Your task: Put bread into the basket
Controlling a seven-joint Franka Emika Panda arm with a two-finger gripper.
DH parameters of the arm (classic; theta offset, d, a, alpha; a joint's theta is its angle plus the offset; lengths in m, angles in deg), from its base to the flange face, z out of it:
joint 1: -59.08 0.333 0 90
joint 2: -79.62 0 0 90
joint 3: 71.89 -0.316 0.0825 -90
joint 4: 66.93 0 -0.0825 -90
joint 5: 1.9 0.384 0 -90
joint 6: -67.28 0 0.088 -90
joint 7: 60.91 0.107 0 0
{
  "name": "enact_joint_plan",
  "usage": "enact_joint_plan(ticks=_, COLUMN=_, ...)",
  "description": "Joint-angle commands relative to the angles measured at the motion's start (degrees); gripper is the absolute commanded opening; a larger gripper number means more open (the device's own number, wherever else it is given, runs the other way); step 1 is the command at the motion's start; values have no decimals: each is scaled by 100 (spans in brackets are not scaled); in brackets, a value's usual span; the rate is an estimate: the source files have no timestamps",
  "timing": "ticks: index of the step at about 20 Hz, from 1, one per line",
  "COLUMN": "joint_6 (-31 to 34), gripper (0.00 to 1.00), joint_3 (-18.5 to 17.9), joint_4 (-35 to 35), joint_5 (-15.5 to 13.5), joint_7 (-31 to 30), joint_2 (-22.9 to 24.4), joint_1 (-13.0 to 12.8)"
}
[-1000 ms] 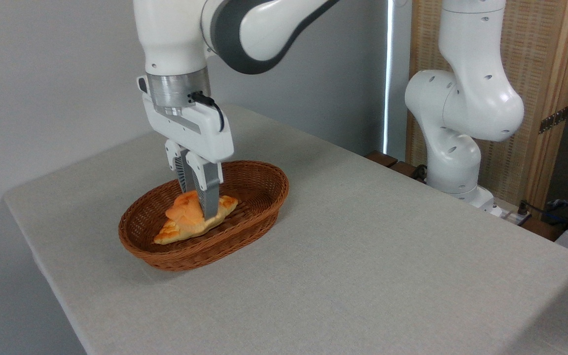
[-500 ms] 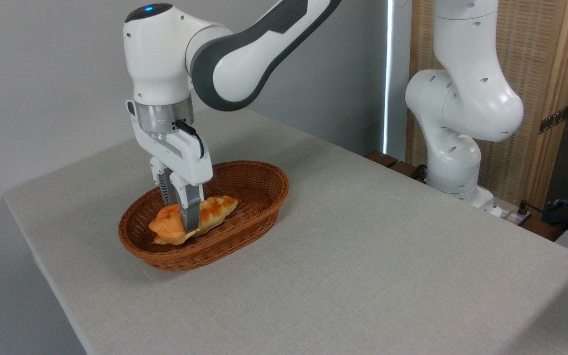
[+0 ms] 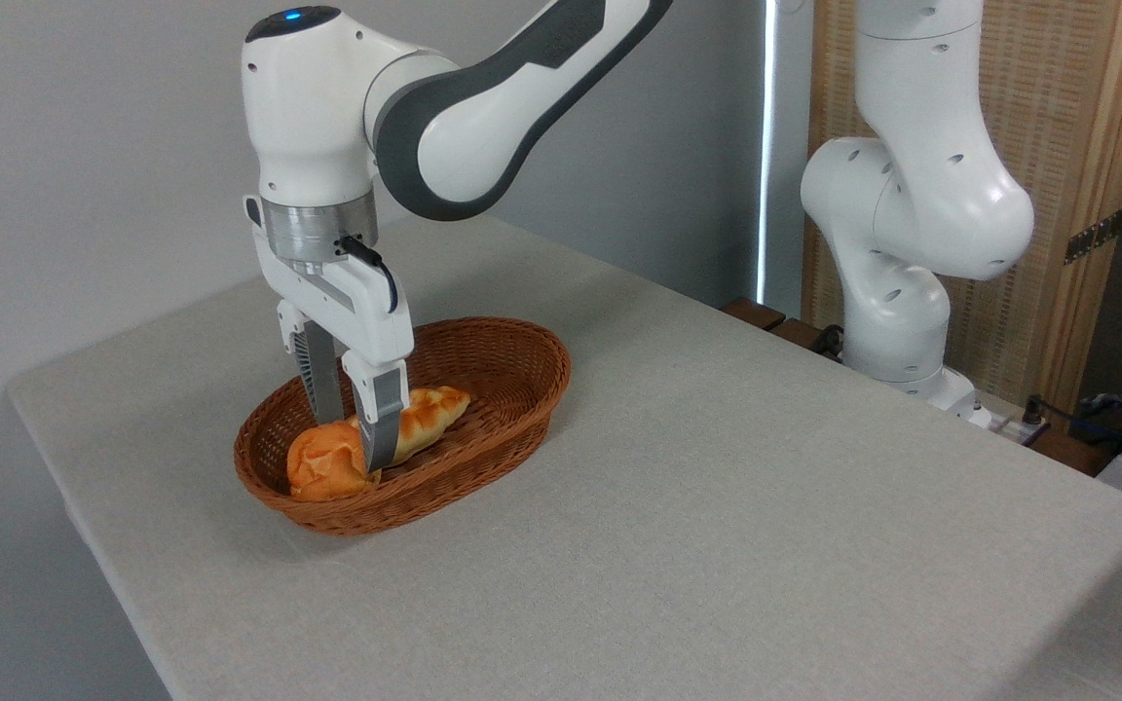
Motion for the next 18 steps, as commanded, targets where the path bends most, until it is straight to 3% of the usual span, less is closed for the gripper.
enact_joint_plan(ticks=1, joint_6=-7, gripper=100, joint_3=-33, joint_4=34, joint_5=-7, joint_7=-90, joint_2=149, joint_1=-27)
enact_joint_plan(ticks=4, joint_6=588, gripper=100, joint_3=-60, joint_4=217, joint_5=28, joint_7=-29, joint_2=255, joint_1=-18)
enact_joint_plan(ticks=7, joint_6=1625, gripper=100, joint_3=-139, joint_4=832, joint_5=370, joint_7=129, joint_2=237, joint_1=0)
enact_joint_plan(ticks=9, joint_6=2188, gripper=100, joint_3=-296, joint_4=1088, joint_5=415, joint_7=391, joint_2=246, joint_1=9)
enact_joint_plan(ticks=11, joint_6=2558, gripper=100, joint_3=-559, joint_4=1342, joint_5=318, joint_7=883, joint_2=246, joint_1=-18)
enact_joint_plan(ticks=14, joint_6=2858, gripper=100, joint_3=-937, joint_4=1589, joint_5=46, joint_7=1026, joint_2=272, joint_1=-27)
enact_joint_plan(ticks=18, joint_6=3245, gripper=100, joint_3=-1307, joint_4=1704, joint_5=37, joint_7=1658, joint_2=562, joint_1=-27)
